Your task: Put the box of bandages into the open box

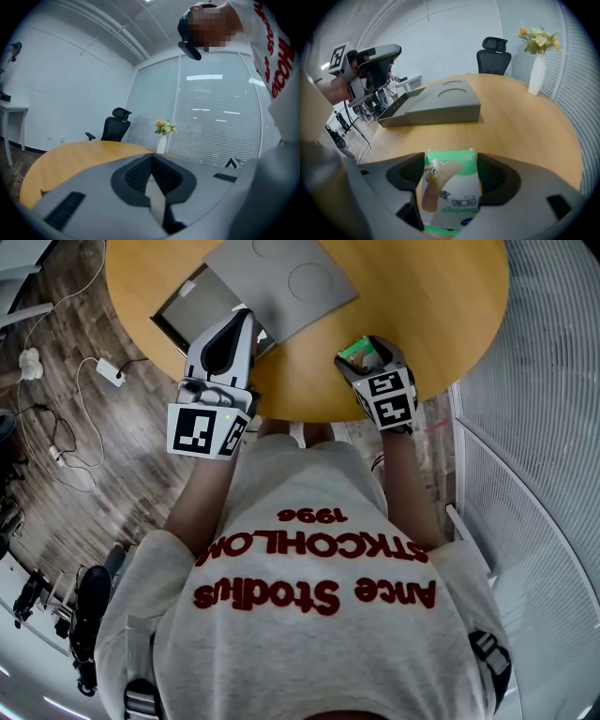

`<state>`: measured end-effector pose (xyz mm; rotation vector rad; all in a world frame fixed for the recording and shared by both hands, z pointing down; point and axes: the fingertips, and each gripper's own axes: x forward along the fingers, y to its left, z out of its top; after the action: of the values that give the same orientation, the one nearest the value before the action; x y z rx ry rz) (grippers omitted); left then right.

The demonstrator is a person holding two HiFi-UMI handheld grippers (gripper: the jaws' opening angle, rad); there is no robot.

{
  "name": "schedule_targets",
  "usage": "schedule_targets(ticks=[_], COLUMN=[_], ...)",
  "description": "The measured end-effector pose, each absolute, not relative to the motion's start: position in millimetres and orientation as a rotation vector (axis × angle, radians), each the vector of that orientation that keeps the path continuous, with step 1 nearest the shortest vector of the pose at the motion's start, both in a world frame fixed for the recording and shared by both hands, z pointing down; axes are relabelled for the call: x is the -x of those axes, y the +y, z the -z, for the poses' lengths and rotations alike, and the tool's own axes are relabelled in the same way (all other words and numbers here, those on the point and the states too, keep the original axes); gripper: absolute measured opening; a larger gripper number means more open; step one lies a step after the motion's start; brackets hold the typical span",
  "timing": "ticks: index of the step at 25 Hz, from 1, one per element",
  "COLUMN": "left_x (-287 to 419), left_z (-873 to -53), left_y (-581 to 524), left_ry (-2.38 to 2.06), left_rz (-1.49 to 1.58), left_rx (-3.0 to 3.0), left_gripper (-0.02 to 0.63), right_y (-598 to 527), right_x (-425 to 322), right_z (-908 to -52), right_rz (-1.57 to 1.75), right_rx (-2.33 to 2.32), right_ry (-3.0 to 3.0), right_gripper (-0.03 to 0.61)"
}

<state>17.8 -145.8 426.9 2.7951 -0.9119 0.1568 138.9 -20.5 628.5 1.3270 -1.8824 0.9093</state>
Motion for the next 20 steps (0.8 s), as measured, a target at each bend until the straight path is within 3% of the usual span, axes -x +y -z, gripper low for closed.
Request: schedule_targets(ticks=[9,20], left_x=[-3.1,17.9], left_z=[-395.6,-350.6], left_y=[-161.2,-169.0], left_ry=[-0.989,-1.099], left_rz=[-0.068,0.101], left_rx=[-2.829,-2.918], left_gripper=[0.006,0.006], right_y=[-58.8,-96.8], right_x=[-143.3,-167.0], right_z=[-563.0,-456.5], right_rz=[-0.951,-0.619], right_rx=[-1.511,-1.797], right_ry=[-2.081,-2.29], right_gripper=[0.351,0.35])
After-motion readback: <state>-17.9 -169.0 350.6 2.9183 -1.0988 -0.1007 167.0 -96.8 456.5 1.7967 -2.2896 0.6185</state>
